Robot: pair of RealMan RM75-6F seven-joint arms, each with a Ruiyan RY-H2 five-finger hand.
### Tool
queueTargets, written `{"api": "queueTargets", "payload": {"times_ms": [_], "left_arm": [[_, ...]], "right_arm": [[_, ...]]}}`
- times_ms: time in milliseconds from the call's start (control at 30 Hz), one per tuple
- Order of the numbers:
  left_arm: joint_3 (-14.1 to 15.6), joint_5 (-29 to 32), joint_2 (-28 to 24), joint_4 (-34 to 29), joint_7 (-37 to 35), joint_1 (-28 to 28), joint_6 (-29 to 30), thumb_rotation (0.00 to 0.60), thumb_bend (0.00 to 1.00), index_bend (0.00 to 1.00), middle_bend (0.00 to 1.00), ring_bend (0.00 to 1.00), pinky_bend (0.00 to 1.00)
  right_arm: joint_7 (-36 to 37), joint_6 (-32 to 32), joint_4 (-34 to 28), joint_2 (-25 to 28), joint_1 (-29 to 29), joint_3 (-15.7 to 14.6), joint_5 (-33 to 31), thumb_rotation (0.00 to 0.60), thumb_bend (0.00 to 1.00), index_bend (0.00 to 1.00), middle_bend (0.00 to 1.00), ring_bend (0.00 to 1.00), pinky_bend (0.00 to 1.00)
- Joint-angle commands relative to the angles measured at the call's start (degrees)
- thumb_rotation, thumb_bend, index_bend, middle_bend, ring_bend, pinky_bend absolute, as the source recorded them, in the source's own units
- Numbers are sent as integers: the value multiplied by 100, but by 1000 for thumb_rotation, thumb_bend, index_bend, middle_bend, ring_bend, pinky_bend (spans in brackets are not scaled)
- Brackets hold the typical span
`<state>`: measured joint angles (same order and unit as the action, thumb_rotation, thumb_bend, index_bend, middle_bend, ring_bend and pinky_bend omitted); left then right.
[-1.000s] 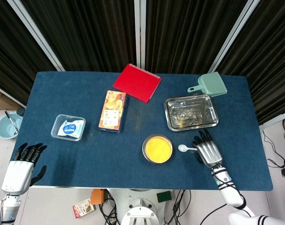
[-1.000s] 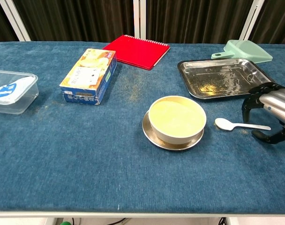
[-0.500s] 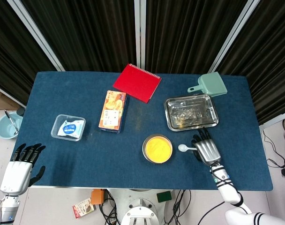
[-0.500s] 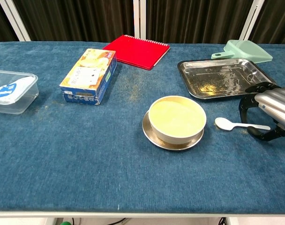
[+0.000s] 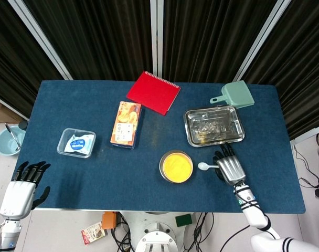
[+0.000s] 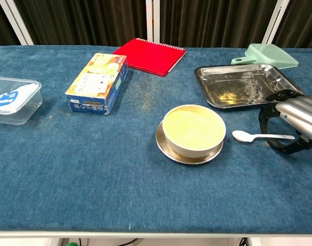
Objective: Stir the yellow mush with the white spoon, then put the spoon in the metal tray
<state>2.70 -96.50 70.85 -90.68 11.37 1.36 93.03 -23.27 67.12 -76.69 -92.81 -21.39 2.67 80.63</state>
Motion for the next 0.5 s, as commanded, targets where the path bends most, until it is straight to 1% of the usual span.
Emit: {"api": "queueTargets", "payload": {"times_ms": [33, 200, 367, 500], "left_arm": [[3, 6, 1, 18, -18, 9, 7, 600, 313, 189, 171, 182, 129], [4, 11, 4, 42, -25, 10, -3, 600, 314, 189, 171, 182, 129], [1, 5, -3, 28, -5, 3, -14, 600, 314, 189, 171, 182, 129], [8, 10, -30, 0, 17, 15, -11, 600, 314, 188, 170, 182, 130]], "right_arm": [[-6, -1, 1, -4, -2, 2, -6, 600, 434, 554, 293, 75, 25], [6, 62, 18, -17, 13, -4, 19, 600, 434, 600, 312, 75, 25], [15, 185, -17, 56, 29, -6, 112, 600, 434, 612, 322, 76, 25], [-43, 297, -160, 234, 22, -24, 260, 600, 434, 620, 335, 75, 26]]}}
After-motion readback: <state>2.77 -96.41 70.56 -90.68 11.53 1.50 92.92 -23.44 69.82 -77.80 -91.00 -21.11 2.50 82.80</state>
